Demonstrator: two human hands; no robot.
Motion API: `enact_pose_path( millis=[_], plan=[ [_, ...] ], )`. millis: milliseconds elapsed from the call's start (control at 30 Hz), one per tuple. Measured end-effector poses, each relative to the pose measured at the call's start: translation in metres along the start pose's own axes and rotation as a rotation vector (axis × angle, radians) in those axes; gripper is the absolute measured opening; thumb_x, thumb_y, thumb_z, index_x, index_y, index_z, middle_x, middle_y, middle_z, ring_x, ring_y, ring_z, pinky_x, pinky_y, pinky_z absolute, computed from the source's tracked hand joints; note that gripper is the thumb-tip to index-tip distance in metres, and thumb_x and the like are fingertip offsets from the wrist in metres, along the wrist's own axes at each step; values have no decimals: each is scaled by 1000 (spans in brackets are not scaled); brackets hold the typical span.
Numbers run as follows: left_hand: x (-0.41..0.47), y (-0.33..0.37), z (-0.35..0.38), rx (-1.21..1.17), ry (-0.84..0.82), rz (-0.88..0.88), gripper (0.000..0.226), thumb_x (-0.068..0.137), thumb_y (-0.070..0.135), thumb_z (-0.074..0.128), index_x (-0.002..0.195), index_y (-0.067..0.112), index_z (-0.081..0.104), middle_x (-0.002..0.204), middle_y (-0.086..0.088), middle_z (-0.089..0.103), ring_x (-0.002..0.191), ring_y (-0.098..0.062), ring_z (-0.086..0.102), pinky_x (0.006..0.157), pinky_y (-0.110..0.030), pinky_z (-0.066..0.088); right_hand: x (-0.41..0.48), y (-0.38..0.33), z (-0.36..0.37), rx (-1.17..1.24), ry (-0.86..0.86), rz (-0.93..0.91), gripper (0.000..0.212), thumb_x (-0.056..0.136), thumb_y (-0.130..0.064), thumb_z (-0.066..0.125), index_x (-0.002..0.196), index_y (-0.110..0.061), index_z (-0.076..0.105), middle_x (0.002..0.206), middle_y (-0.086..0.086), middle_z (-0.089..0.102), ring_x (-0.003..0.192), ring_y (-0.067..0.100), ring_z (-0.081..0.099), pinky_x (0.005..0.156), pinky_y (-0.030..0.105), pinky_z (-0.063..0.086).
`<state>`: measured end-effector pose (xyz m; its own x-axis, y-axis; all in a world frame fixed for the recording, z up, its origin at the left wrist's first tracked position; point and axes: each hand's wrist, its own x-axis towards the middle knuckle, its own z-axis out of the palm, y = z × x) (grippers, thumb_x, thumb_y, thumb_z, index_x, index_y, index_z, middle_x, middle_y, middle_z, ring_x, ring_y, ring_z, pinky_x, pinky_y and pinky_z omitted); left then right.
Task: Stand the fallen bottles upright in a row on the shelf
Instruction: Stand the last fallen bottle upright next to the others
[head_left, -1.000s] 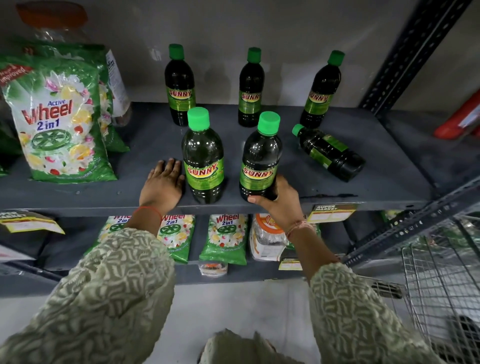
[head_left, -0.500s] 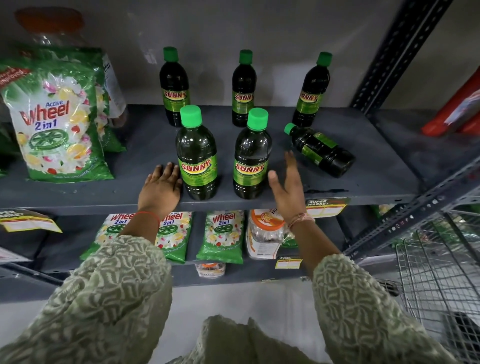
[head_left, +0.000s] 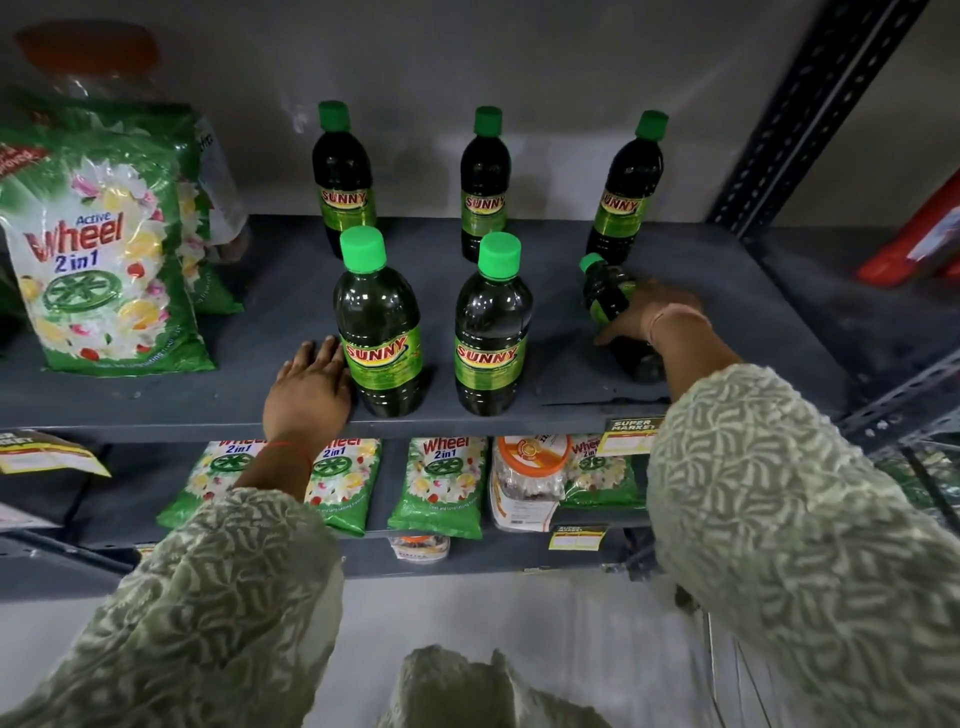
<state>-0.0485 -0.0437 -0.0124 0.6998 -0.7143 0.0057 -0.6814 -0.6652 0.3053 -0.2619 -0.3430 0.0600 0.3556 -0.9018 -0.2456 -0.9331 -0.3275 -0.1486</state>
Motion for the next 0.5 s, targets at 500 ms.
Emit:
enact_pose_path(
  millis=[500],
  plan=[
    [-5, 6, -4, -35, 63, -24, 48, 93, 18, 33, 141, 15, 29, 153, -9, 28, 144, -25, 19, 119, -40, 18, -27, -40, 54, 900, 671, -233, 93, 58, -41, 82, 126, 3, 38, 122, 22, 52, 109, 35, 46, 90, 35, 37]
  ],
)
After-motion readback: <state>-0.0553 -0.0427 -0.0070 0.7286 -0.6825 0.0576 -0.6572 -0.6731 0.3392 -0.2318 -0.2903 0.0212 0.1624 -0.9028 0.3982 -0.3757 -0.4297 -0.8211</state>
